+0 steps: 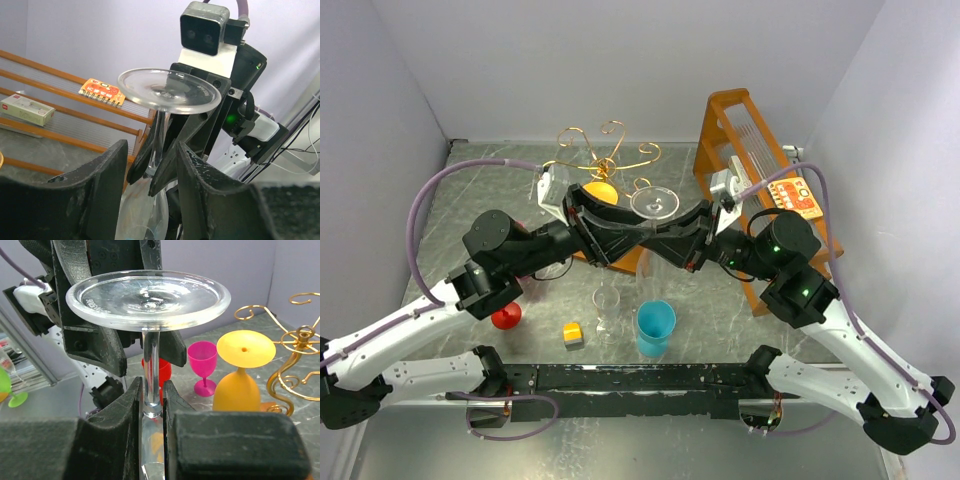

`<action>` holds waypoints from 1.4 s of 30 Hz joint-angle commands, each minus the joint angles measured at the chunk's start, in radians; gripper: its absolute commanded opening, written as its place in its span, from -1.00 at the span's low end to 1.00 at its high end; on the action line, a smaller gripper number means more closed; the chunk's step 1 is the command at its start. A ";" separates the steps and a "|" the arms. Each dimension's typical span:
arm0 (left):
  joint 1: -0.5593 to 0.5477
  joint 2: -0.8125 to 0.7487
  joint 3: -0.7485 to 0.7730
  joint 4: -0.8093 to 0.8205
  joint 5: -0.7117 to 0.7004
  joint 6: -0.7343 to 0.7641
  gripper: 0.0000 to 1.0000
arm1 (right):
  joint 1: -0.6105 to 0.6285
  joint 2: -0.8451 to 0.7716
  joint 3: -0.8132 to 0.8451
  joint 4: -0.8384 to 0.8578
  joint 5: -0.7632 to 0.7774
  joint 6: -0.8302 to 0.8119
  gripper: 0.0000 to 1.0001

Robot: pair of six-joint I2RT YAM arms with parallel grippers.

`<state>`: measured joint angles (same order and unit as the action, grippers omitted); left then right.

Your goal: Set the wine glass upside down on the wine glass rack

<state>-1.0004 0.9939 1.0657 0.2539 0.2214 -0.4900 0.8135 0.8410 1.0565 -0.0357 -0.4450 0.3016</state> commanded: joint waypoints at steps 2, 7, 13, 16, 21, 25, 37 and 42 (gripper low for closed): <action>-0.004 -0.009 0.024 -0.045 -0.066 -0.011 0.19 | -0.002 -0.020 0.020 0.025 0.066 -0.025 -1.00; -0.003 -0.062 0.030 -0.141 -0.125 0.047 0.43 | -0.003 -0.025 0.001 0.016 0.191 -0.050 -1.00; -0.003 -0.150 0.147 -0.410 -0.245 0.328 0.72 | -0.002 -0.026 -0.001 -0.020 0.315 -0.139 -1.00; -0.003 -0.199 0.145 -0.439 -0.287 0.358 0.74 | -0.003 -0.030 -0.026 -0.025 0.409 -0.167 -1.00; -0.003 -0.305 0.100 -0.489 -0.372 0.338 0.75 | -0.004 -0.036 -0.092 0.008 0.552 -0.219 -1.00; -0.003 -0.377 0.060 -0.507 -0.435 0.320 0.75 | -0.004 0.009 -0.114 0.036 0.687 -0.215 -1.00; -0.003 -0.451 0.031 -0.501 -0.495 0.290 0.72 | -0.155 0.101 -0.143 0.113 0.570 -0.134 -1.00; -0.003 -0.461 0.045 -0.540 -0.488 0.335 0.64 | -0.288 0.104 -0.184 0.179 0.381 -0.113 -1.00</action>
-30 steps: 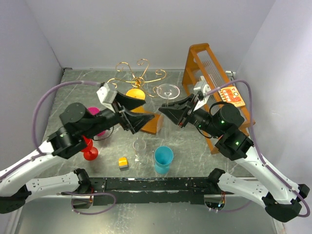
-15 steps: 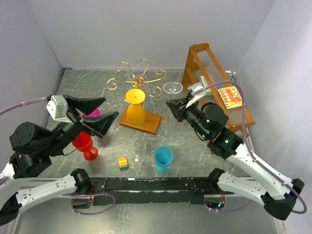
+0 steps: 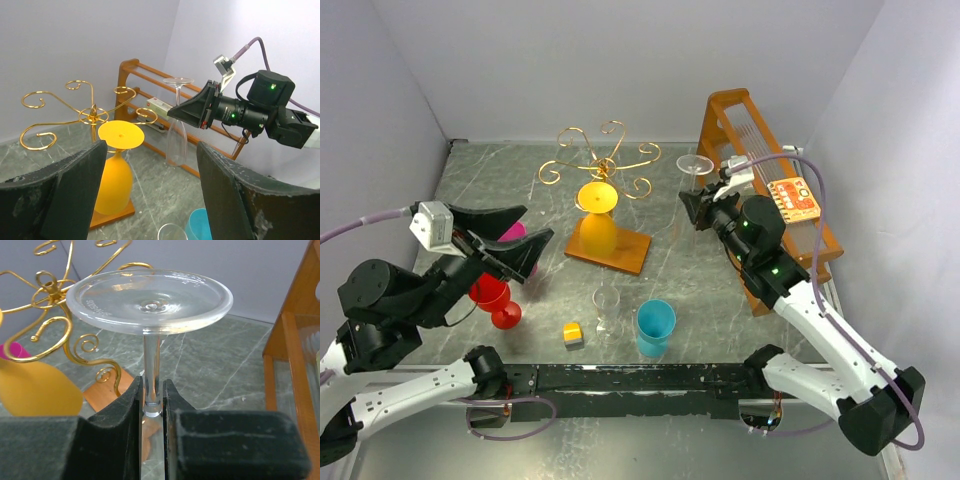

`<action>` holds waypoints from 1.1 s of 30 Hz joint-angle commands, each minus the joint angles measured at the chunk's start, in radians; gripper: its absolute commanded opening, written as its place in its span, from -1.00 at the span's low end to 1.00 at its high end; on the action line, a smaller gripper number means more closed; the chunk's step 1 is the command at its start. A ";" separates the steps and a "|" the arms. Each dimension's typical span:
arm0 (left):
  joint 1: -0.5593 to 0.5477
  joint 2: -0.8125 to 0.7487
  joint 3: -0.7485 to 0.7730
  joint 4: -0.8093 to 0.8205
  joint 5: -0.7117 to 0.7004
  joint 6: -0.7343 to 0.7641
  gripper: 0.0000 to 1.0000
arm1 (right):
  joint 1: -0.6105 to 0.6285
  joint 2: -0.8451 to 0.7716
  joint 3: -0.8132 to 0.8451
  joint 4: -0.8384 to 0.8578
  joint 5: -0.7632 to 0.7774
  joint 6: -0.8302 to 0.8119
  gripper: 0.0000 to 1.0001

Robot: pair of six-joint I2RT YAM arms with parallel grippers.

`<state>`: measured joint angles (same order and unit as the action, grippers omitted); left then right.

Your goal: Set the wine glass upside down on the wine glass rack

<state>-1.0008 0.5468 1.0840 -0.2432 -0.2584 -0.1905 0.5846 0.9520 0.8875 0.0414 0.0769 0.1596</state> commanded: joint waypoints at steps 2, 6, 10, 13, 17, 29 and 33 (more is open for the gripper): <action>-0.003 -0.030 0.020 -0.056 -0.029 0.053 0.66 | -0.067 0.004 -0.016 0.112 -0.155 0.013 -1.00; -0.003 -0.058 0.006 -0.102 -0.128 0.059 0.66 | -0.078 0.021 -0.034 0.173 -0.192 -0.010 -1.00; -0.003 -0.084 -0.018 -0.134 -0.180 0.041 0.65 | -0.087 0.064 -0.032 0.213 -0.274 -0.001 -1.00; -0.003 -0.091 -0.029 -0.151 -0.195 0.031 0.65 | -0.087 0.088 -0.027 0.232 -0.315 -0.001 -1.00; -0.003 -0.079 0.005 -0.218 -0.222 0.021 0.62 | -0.087 0.111 -0.052 0.275 -0.368 0.000 -1.00; -0.003 -0.117 0.037 -0.255 -0.254 0.011 0.64 | -0.087 0.266 -0.017 0.401 -0.500 0.073 -1.00; -0.002 -0.130 0.030 -0.249 -0.255 0.008 0.64 | -0.087 0.283 -0.030 0.465 -0.508 0.091 -1.00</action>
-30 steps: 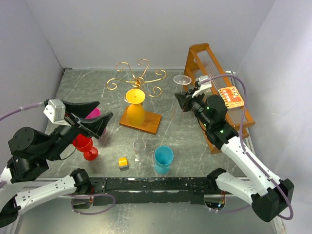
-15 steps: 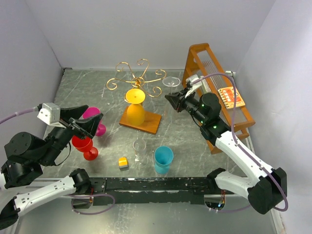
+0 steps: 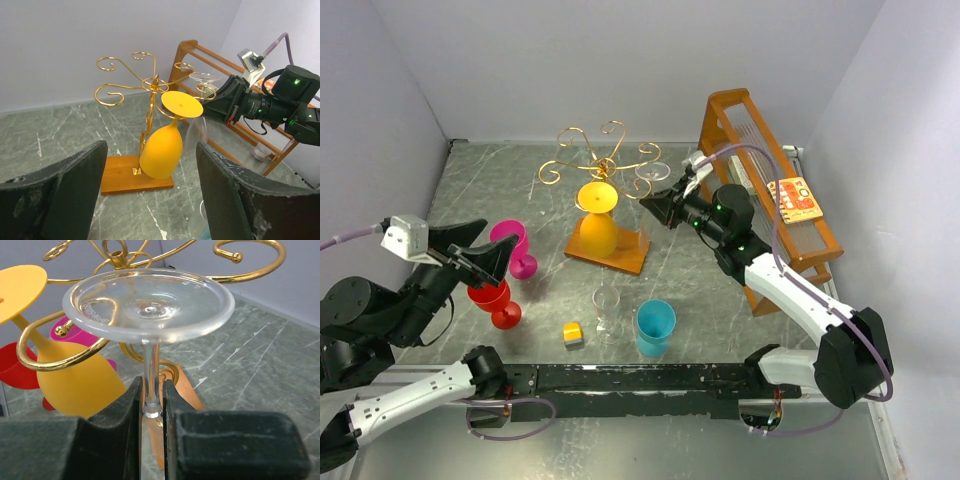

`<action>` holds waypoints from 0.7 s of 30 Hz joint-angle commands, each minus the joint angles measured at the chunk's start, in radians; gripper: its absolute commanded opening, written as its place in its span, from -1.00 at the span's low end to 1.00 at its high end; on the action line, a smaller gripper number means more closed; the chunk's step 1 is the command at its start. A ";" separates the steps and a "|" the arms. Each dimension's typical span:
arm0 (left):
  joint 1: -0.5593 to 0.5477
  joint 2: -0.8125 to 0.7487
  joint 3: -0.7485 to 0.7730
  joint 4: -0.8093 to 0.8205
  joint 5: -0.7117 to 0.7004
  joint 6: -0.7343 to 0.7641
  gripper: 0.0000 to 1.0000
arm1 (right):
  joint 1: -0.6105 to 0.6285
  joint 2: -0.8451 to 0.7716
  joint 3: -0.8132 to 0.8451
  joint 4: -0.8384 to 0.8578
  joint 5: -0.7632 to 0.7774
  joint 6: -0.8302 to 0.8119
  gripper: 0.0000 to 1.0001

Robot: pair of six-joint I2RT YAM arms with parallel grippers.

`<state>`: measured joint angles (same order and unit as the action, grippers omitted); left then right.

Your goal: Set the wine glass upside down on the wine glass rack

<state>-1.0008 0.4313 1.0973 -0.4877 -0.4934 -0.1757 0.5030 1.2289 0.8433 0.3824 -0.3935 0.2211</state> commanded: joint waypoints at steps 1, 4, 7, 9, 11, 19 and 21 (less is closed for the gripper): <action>-0.003 -0.015 0.019 -0.005 -0.019 -0.007 0.64 | -0.006 0.007 0.012 0.137 -0.047 0.032 -1.00; -0.003 -0.017 0.021 -0.006 -0.020 -0.008 0.64 | -0.005 0.019 0.011 0.153 -0.070 0.028 -1.00; -0.003 -0.017 0.019 -0.006 -0.021 -0.010 0.64 | -0.006 0.039 0.021 0.149 -0.095 0.012 -1.00; -0.003 -0.019 0.013 -0.006 -0.022 -0.011 0.64 | -0.006 0.052 0.026 0.151 -0.109 0.003 -1.00; -0.004 -0.019 0.010 -0.006 -0.022 -0.013 0.64 | -0.005 0.065 0.034 0.149 -0.129 -0.002 -1.00; -0.002 -0.028 0.001 -0.010 -0.035 -0.016 0.64 | -0.005 0.105 0.059 0.133 -0.235 -0.001 -1.00; -0.004 -0.033 -0.003 -0.006 -0.033 -0.016 0.64 | -0.006 0.106 0.059 0.138 -0.247 0.002 -1.00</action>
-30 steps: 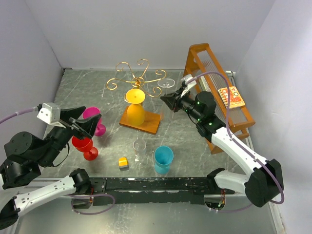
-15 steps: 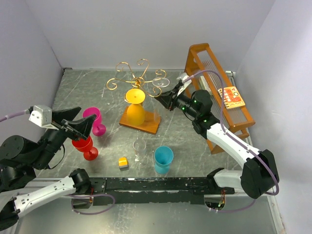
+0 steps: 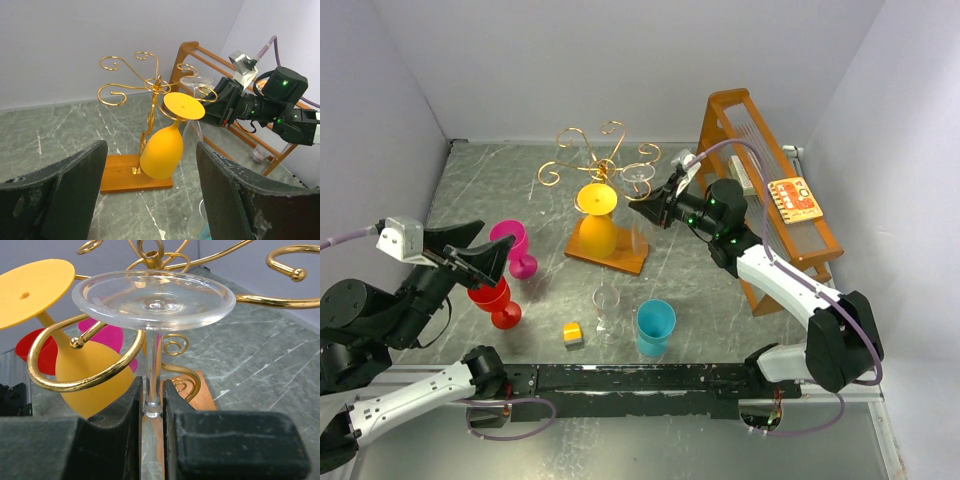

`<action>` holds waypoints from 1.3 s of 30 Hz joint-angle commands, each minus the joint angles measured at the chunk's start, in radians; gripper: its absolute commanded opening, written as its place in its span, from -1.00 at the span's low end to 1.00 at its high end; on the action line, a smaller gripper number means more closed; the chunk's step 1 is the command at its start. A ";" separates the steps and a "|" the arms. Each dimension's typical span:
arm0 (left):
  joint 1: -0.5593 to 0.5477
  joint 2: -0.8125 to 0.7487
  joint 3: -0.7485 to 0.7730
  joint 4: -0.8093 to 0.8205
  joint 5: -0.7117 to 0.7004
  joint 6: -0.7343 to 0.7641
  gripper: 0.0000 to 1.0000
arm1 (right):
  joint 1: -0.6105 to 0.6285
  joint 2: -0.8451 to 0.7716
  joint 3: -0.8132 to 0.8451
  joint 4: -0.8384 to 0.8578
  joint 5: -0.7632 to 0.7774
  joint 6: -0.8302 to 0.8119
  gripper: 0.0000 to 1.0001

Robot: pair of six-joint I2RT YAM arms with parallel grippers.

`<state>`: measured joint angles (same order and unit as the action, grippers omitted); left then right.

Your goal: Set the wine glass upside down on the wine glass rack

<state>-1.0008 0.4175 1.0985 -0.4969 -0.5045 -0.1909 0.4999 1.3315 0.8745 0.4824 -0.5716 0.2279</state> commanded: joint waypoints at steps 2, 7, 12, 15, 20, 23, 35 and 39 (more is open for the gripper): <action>-0.004 -0.023 -0.003 0.006 -0.023 -0.001 0.64 | -0.002 0.006 0.030 0.033 -0.085 -0.005 -1.00; -0.003 -0.026 -0.005 0.008 -0.022 -0.002 0.63 | -0.003 0.006 0.021 0.048 -0.115 0.004 -1.00; -0.004 -0.028 -0.006 0.003 -0.022 -0.005 0.64 | -0.002 0.006 0.027 0.048 -0.154 0.020 -1.00; -0.004 -0.030 -0.010 0.004 -0.023 -0.008 0.64 | -0.002 0.001 0.019 0.069 -0.153 0.032 -1.00; -0.003 -0.035 -0.010 0.003 -0.023 -0.011 0.64 | -0.001 -0.009 -0.001 0.113 -0.135 0.059 -1.00; -0.003 -0.039 -0.011 0.001 -0.025 -0.013 0.64 | -0.002 -0.017 -0.020 0.149 -0.105 0.080 -1.00; -0.003 -0.057 -0.010 -0.012 -0.028 -0.022 0.64 | -0.003 -0.032 -0.050 0.239 -0.165 0.139 -1.00; -0.004 -0.059 -0.006 -0.015 -0.028 -0.022 0.64 | -0.001 -0.050 -0.068 0.260 -0.173 0.156 -1.00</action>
<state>-1.0016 0.3679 1.0893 -0.5030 -0.5133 -0.2100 0.5003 1.3254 0.8219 0.6556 -0.7200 0.3557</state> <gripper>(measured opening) 0.820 0.125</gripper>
